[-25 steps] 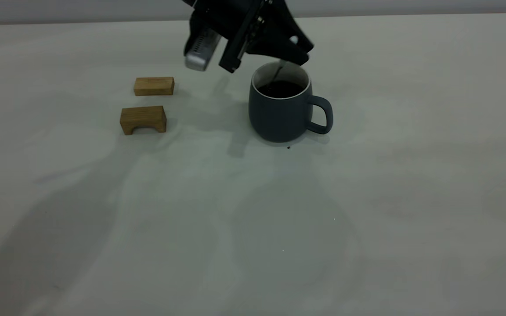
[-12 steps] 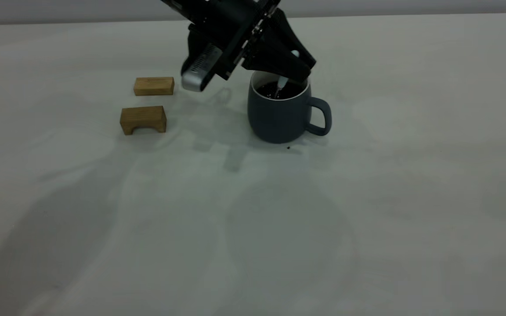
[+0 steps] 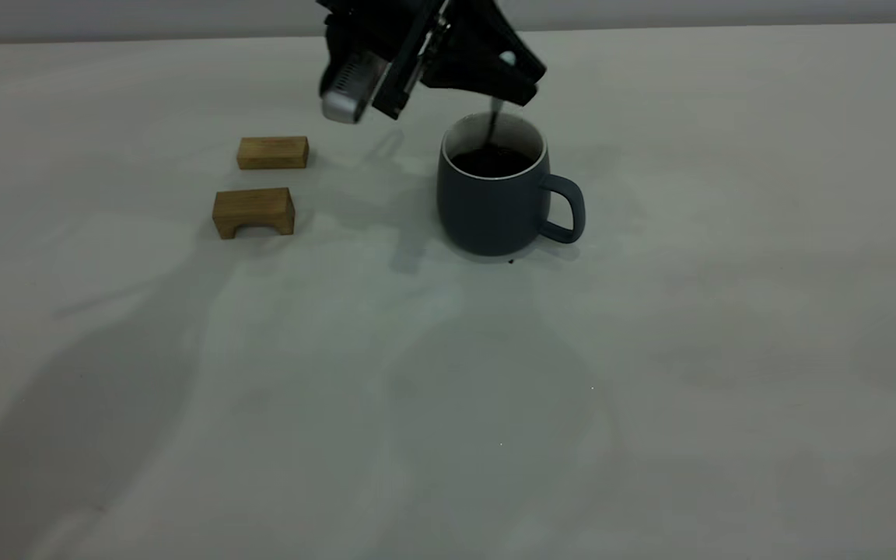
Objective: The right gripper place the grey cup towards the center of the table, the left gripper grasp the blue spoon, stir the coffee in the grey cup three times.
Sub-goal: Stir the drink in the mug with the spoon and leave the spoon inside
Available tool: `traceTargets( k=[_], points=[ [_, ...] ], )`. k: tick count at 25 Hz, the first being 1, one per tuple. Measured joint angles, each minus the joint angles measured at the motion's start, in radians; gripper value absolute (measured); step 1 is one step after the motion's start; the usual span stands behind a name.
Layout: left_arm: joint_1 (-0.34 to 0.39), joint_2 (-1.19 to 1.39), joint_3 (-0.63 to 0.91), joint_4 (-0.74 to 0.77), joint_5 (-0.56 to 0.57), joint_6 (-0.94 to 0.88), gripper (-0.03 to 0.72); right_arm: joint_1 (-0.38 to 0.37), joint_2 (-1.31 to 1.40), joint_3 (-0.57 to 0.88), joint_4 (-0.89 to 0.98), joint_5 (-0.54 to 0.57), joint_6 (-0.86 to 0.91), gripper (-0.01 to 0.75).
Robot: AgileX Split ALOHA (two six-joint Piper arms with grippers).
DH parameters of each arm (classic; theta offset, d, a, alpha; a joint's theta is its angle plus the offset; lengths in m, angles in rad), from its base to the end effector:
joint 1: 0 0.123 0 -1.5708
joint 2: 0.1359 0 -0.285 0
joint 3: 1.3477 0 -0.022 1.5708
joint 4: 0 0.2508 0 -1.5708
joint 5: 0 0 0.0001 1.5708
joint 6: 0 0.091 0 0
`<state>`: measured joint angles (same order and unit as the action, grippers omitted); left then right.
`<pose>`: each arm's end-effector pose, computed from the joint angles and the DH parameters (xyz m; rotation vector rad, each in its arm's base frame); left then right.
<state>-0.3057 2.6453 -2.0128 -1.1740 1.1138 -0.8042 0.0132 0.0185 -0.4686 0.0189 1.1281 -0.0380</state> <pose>0.4641 -0.2255 0.0645 1.2371 -1.9782 1.0512 -0.0019 0.0015 0.2633 -0.0564 2.1607 0.0088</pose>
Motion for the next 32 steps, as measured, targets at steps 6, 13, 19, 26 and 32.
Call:
traceTargets(
  k=[6,13,19,26,32],
  points=[
    [-0.008,0.018,0.000,0.031,0.054,-0.118,0.140,0.000,0.000,0.000,0.000,0.000,0.000,0.587],
    [0.019,0.015,-0.005,0.108,0.054,-0.210,0.139,0.000,0.000,0.000,0.000,0.000,0.000,0.587],
    [0.017,0.007,-0.008,0.128,0.012,-0.119,0.113,0.000,0.000,0.000,0.000,0.000,0.000,0.587],
    [-0.002,0.013,-0.008,0.055,-0.054,0.038,0.112,0.000,0.000,0.000,0.000,0.000,0.000,0.587],
    [-0.017,0.015,-0.008,0.050,0.006,0.016,0.156,0.000,0.000,0.000,0.000,0.000,0.000,0.587]
  ],
)
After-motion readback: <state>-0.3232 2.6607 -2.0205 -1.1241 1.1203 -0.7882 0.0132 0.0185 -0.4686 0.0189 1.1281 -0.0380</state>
